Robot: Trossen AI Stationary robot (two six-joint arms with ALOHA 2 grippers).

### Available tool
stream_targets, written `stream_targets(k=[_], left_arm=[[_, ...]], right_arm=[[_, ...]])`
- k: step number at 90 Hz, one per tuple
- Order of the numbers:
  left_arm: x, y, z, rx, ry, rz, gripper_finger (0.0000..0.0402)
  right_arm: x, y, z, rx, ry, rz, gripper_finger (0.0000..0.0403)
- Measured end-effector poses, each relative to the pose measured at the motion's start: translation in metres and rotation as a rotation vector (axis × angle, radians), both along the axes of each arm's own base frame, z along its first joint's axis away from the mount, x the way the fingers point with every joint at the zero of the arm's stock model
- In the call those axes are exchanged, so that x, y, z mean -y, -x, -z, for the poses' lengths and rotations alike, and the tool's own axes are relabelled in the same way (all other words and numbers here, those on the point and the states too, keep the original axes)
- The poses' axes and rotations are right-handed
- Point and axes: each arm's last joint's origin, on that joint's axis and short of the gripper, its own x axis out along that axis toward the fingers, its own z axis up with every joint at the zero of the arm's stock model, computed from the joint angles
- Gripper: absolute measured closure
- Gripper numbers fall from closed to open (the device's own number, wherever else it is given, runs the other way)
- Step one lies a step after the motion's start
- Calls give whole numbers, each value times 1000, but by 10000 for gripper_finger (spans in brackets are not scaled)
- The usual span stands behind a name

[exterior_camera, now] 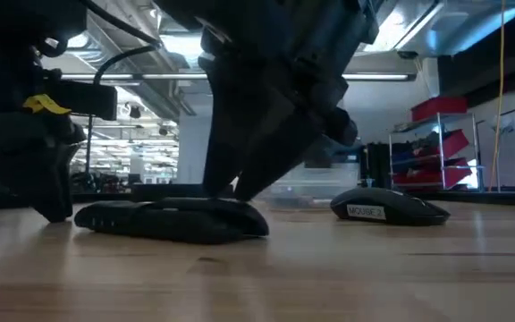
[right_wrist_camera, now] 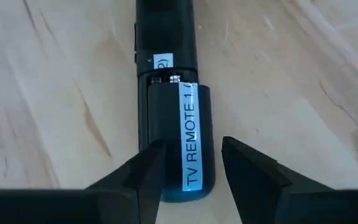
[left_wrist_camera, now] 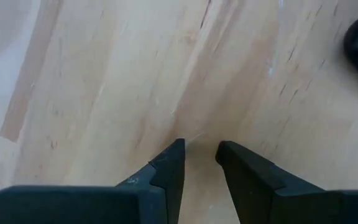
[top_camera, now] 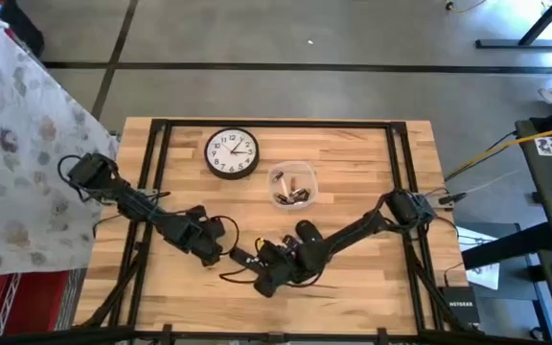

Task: Insert battery
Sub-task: Close the remote control battery cover

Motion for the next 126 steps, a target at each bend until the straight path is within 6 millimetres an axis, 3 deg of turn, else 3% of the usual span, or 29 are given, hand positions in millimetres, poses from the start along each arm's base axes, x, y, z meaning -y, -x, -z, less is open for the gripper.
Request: stream_targets(k=[29, 126], left_arm=[[0, 0, 0, 9, -9, -5, 306], [0, -1, -1, 53, -35, -53, 306]], right_arm=[[-4, -5, 7, 17, -24, -60, 256], [-12, -8, 5, 50, -72, -175, 256]])
